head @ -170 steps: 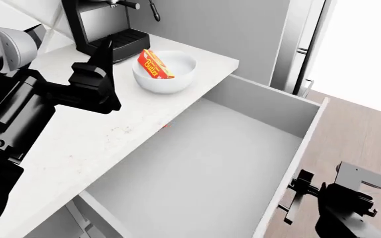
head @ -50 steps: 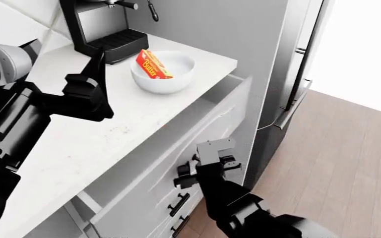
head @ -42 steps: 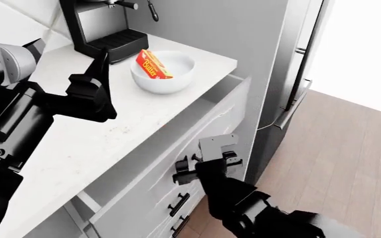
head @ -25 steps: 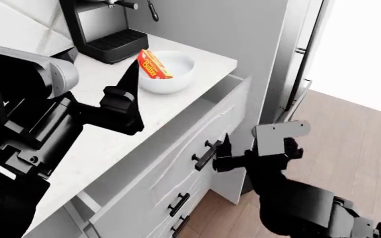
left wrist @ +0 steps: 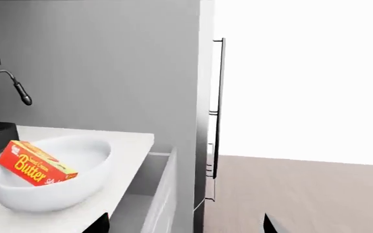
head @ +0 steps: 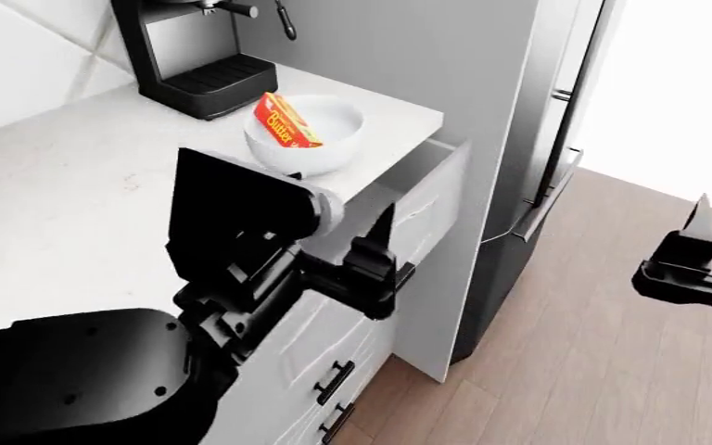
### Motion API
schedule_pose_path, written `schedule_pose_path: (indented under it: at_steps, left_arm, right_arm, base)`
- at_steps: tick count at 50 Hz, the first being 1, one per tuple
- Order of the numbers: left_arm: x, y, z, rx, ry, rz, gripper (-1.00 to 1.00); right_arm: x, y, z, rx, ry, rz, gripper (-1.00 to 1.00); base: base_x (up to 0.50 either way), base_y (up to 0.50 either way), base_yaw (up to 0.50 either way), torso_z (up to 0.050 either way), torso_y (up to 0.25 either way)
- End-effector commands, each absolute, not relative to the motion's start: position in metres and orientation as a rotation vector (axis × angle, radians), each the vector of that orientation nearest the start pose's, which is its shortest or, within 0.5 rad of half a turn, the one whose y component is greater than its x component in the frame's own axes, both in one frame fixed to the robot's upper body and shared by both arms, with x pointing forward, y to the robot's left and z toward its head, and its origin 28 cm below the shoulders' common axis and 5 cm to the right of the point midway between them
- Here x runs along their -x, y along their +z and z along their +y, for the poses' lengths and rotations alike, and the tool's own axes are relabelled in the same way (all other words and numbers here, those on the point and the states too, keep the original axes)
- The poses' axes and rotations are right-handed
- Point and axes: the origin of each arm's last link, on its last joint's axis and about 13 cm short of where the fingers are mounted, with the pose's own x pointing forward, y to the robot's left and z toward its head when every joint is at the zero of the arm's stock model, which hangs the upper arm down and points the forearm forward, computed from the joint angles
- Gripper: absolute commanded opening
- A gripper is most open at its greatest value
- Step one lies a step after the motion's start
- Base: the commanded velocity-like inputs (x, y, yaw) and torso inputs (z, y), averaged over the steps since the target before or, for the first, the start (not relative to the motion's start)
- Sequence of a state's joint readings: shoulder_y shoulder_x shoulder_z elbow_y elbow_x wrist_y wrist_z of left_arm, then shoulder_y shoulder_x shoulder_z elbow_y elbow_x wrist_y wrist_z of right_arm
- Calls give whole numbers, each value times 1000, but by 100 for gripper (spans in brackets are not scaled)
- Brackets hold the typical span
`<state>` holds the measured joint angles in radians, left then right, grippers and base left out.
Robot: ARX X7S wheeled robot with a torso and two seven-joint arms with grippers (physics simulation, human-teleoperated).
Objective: Place the bar in the bowl and close the drawer.
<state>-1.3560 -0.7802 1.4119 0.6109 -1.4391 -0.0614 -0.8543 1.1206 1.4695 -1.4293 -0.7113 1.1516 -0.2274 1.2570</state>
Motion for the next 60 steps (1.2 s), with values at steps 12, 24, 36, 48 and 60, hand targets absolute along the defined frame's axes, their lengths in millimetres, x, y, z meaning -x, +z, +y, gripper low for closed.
schedule_pose_path:
  at_steps: [12,24,36,48,60]
  left_arm:
    - [-246,168,110,75,-682,267,100]
    - [-256,137,87,38,-731,356,100]
    - [-273,88,75,8,-711,475,100]
    - [-286,57,76,-29,-631,591,100]
    - [-312,37,85,-41,-530,636,100]
  right_arm:
    - [-152,227,-185,47,-524,-238,100]
    - [-150,215,-188,29,-511,-220,100]
    - [-150,217,-187,25,-526,-227,100]
    - [-149,211,-189,19,-510,-217,100]
    - [-147,207,-189,13,-507,-212,100]
  base:
    - [0,0,0,0,0]
    - [0,0,0,0,0]
    - [0,0,0,0,0]
    - [0,0,0,0,0]
    - [0,0,0,0,0]
